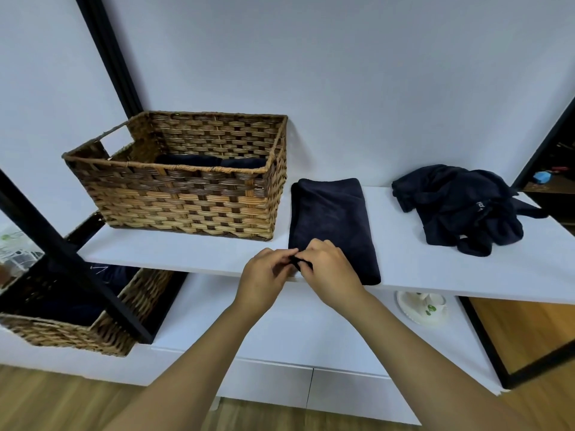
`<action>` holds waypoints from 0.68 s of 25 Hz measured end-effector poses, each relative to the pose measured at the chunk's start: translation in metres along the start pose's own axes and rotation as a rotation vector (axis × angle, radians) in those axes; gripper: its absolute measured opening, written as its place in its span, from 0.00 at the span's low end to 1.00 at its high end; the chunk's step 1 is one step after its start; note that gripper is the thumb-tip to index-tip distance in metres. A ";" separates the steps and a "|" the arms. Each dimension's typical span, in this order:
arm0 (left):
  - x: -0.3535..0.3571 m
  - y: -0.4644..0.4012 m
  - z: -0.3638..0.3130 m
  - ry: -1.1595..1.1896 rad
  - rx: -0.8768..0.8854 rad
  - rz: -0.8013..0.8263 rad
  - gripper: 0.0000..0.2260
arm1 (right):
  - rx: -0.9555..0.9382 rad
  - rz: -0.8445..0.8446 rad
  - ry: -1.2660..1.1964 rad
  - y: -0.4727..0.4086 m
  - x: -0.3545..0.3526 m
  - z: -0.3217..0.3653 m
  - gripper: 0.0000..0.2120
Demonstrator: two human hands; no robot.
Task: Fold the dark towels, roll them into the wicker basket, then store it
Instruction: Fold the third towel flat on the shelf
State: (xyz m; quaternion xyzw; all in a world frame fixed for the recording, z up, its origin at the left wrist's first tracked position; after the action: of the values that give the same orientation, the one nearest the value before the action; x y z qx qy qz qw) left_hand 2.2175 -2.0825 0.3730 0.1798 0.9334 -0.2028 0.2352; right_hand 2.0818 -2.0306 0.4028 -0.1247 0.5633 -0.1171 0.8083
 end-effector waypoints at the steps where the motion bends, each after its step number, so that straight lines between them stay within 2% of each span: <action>1: 0.000 0.000 -0.001 0.005 -0.006 -0.014 0.15 | 0.006 -0.005 0.023 0.001 0.000 0.000 0.12; 4: 0.000 -0.002 -0.005 -0.023 0.027 -0.043 0.12 | 0.046 -0.056 0.157 0.007 -0.006 0.003 0.05; 8: -0.005 -0.004 -0.011 0.014 0.024 -0.063 0.11 | 0.132 -0.063 0.364 0.020 -0.017 -0.013 0.20; 11: -0.009 -0.004 -0.010 0.070 -0.022 -0.094 0.12 | 0.268 -0.065 0.454 0.033 -0.039 -0.043 0.23; 14: -0.008 -0.005 -0.010 0.072 -0.021 -0.089 0.12 | 0.387 -0.073 0.456 0.046 -0.058 -0.066 0.18; 17: -0.006 -0.007 -0.012 0.060 -0.013 -0.067 0.11 | 0.422 -0.088 0.320 0.057 -0.064 -0.078 0.08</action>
State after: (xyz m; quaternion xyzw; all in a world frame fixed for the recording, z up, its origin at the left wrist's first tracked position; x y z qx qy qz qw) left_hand 2.2151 -2.0842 0.3875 0.1526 0.9469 -0.1989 0.2015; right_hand 1.9899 -1.9615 0.4141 0.0424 0.6410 -0.2853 0.7113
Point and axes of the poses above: each hand's wrist, its own y-axis away from the middle knuckle, its own x-axis out of the palm, z = x × y, the point moved 5 cm from there along -y, towards the middle knuckle, and after that the axes turned 1 degree about y, right-handed, at the moved point
